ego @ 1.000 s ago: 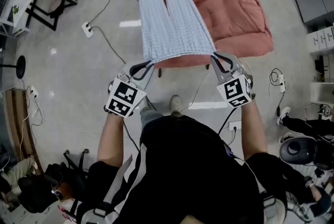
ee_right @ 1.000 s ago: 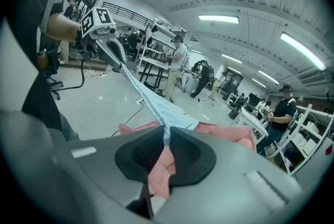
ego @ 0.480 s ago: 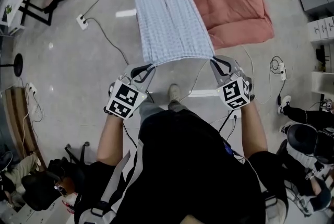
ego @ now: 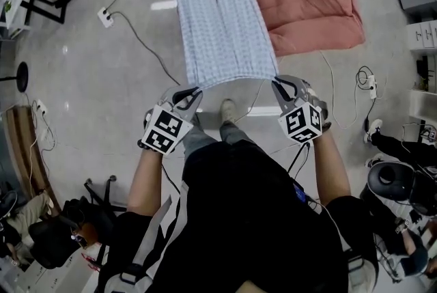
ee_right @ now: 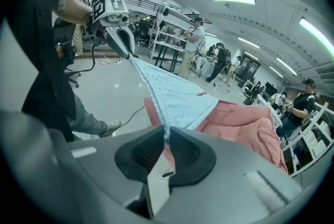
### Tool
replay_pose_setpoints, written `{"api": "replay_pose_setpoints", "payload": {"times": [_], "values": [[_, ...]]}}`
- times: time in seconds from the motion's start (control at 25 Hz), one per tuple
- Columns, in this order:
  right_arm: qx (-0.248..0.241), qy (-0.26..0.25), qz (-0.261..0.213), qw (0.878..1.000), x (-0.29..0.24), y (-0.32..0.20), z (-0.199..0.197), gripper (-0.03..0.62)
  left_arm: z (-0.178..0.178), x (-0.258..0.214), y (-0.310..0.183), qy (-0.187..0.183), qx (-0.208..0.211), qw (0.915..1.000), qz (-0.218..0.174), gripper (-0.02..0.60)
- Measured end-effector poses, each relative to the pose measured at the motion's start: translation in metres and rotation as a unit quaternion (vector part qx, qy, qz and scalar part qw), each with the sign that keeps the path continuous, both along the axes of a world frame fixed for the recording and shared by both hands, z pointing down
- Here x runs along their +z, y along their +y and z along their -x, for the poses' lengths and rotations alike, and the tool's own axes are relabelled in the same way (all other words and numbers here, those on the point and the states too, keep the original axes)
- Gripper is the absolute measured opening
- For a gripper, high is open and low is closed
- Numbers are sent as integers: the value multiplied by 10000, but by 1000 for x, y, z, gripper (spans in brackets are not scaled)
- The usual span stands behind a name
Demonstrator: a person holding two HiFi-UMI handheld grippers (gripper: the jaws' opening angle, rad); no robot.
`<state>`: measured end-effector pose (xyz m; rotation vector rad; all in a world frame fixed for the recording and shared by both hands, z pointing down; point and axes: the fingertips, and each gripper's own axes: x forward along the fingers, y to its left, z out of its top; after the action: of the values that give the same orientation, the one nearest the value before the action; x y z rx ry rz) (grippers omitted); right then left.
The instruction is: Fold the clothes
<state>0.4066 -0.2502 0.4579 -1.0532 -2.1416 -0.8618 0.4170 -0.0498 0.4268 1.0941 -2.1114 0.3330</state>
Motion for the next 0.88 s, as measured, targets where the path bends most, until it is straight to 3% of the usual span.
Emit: {"api": "replay_pose_setpoints", "payload": {"times": [0.2,0.4,0.76,0.88], "values": [[-221,141,-341,9991,27,4,-17,37,-13,24,4,266,-10,9996,-19,37],[-654,183,-1031,9924,67,7,-34,37,-27,70,7,582,179,9980,172,37],[-617,625,-1304,9876,122,-3,-50,37,-48,129,2,914,670,9919,572,37],[-643,732,-1411,9852,140,-3,-56,37,-50,147,-1,1024,629,9910,588,38]]}}
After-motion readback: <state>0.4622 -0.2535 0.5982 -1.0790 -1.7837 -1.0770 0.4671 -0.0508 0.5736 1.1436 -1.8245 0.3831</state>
